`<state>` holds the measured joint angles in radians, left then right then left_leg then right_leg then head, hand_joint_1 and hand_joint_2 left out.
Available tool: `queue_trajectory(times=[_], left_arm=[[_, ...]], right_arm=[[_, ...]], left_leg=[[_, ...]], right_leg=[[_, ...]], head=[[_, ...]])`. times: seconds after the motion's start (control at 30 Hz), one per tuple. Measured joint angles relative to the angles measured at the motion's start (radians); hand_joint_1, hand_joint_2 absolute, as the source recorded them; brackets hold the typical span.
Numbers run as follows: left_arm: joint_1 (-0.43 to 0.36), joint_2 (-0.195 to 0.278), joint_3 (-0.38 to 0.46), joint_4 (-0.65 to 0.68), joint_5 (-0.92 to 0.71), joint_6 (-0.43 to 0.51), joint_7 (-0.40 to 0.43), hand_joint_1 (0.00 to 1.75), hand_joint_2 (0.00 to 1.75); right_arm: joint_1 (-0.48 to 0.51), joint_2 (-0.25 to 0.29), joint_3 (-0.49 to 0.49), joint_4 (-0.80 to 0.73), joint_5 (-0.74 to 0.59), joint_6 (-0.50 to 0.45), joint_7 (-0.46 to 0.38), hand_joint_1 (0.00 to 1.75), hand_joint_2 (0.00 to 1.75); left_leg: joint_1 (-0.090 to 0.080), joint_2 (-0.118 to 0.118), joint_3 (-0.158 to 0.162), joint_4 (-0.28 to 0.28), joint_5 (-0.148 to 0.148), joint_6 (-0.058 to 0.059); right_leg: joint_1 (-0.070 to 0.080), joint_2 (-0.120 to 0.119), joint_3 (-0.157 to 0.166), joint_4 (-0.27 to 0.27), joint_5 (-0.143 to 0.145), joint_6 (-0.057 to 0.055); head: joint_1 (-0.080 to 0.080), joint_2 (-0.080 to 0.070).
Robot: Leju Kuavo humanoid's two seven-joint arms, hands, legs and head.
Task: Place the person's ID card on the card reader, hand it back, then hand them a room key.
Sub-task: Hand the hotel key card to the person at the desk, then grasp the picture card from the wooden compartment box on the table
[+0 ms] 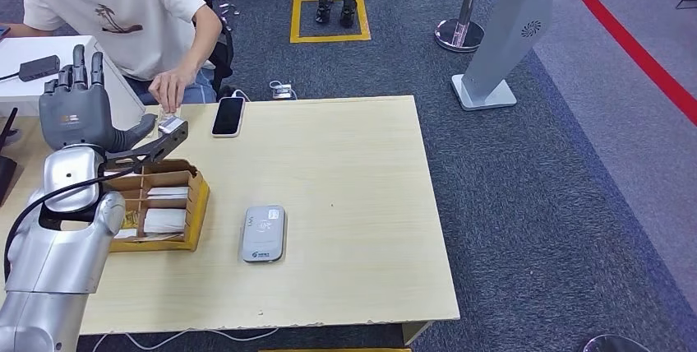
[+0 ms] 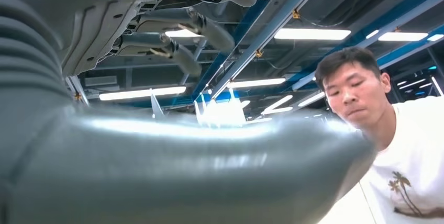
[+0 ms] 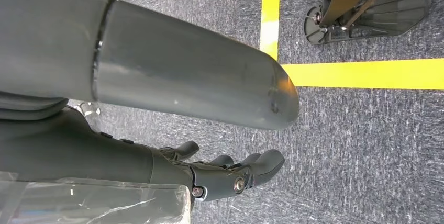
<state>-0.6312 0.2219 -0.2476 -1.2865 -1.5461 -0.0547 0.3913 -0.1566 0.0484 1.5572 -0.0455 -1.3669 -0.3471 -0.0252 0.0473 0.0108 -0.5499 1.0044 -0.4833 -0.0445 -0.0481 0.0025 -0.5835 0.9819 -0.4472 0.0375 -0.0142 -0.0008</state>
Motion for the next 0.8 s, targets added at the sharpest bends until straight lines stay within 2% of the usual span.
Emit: queue_trajectory(times=[0.07,0.23,0.57,0.67,0.8], left_arm=[[0.003,-0.007,0.001,-0.011,0.000,0.001,-0.024,0.00,1.75],[0.028,-0.054,0.012,-0.054,0.000,-0.008,-0.116,0.00,1.75],[0.138,-0.198,0.053,-0.151,0.042,-0.073,-0.318,0.00,1.75],[0.176,-0.214,0.053,-0.170,0.102,-0.103,-0.350,0.00,1.75],[0.219,-0.208,0.048,-0.194,0.180,-0.130,-0.354,0.00,1.75]], right_arm=[[0.000,0.000,0.000,0.000,-0.002,0.000,0.000,0.00,0.00],[0.000,0.000,0.000,0.000,-0.020,0.000,0.000,0.00,0.00],[0.001,0.000,0.000,0.000,-0.082,-0.003,-0.004,0.00,0.00],[0.001,-0.001,0.000,0.000,-0.105,-0.003,-0.009,0.00,0.00],[0.002,-0.004,0.000,0.000,-0.130,-0.004,-0.012,0.00,0.00]], left_leg=[[0.000,0.000,0.000,0.000,0.000,0.000],[0.000,-0.001,-0.001,0.000,0.000,0.000],[-0.001,-0.001,-0.001,0.000,0.000,0.001],[-0.001,0.000,-0.001,0.000,-0.001,0.001],[0.000,0.000,-0.001,0.000,0.000,0.001]], right_leg=[[0.000,0.000,0.000,0.000,0.000,0.000],[0.000,-0.001,0.000,0.000,0.000,0.000],[0.000,-0.001,0.000,0.000,0.000,0.000],[0.000,-0.001,0.000,0.000,0.000,0.000],[0.000,-0.001,0.000,0.000,0.000,0.000]], head=[[0.000,0.000],[0.000,0.000],[0.000,0.000],[0.000,0.000],[0.000,0.000]])
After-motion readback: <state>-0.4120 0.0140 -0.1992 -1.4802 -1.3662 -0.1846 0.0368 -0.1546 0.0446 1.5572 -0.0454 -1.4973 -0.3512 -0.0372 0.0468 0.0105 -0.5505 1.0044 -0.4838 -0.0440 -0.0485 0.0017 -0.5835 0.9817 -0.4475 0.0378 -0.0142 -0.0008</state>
